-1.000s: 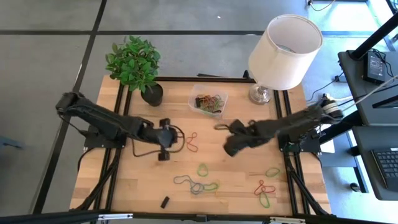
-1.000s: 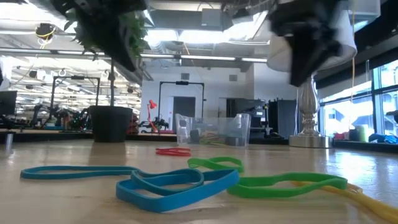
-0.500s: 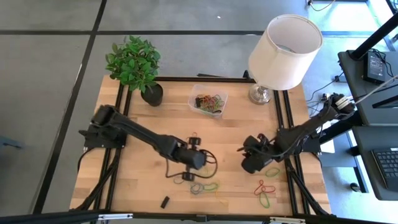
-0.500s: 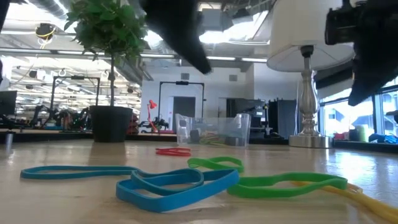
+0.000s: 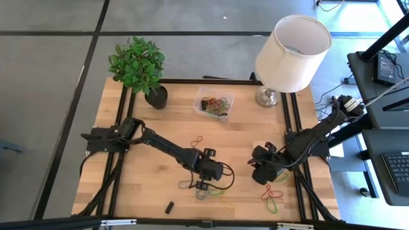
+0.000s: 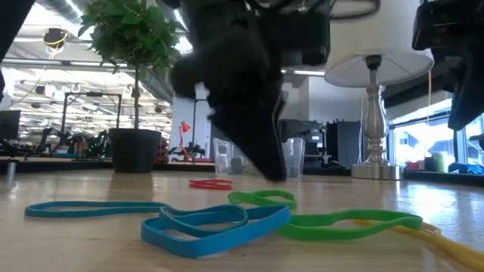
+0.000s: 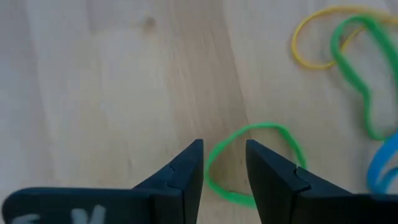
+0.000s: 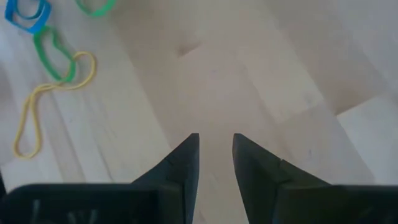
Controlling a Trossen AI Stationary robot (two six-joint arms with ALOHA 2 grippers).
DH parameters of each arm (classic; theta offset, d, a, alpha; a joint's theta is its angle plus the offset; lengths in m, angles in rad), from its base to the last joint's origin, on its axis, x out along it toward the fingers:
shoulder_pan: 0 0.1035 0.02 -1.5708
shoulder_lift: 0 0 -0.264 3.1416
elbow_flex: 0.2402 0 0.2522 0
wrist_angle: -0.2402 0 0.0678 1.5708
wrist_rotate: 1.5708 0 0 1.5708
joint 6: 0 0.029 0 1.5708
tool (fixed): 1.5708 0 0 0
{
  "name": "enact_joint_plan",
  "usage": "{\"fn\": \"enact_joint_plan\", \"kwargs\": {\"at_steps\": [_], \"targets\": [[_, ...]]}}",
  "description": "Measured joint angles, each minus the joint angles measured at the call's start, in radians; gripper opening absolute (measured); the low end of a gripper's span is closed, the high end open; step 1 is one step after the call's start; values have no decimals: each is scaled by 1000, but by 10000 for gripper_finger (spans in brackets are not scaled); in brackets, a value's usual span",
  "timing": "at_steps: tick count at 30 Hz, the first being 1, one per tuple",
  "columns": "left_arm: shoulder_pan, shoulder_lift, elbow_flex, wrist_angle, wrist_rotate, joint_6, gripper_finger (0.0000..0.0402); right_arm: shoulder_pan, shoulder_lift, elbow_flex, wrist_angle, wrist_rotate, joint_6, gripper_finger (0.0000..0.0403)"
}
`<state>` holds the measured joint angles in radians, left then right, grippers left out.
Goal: Pick and place rubber bands into bin
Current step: Put the green rubber band into the transparent bin
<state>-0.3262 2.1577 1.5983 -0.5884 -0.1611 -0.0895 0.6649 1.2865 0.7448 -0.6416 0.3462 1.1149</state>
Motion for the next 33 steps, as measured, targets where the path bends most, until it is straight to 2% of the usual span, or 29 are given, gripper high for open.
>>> {"fn": "enact_joint_plan", "kwargs": {"at_steps": [6, 8, 11, 14, 19, 24, 29, 33], "targets": [[9, 36, 2, -43, 23, 11, 98, 34, 0, 0, 5, 0, 2, 100], [17, 37, 4, -74, 56, 10, 75, 41, 0, 0, 8, 0, 2, 100], [25, 35, 4, -91, 72, 6, 20, 44, 0, 0, 15, 0, 2, 100], [31, 30, 18, -115, 65, -4, 5, 44, 0, 0, 17, 13, 2, 100], [87, 19, 149, -269, 77, -38, 3, 43, 0, 0, 22, 39, 2, 100], [180, 4, 325, -454, 80, 24, 2, 38, 0, 0, 29, 39, 2, 100], [326, -3, 497, -607, 59, 74, 2, 35, 0, 1, 48, 39, 2, 100], [452, -4, 558, -606, 39, 191, 2, 8, 0, 1, 46, 39, 3, 100]]}}
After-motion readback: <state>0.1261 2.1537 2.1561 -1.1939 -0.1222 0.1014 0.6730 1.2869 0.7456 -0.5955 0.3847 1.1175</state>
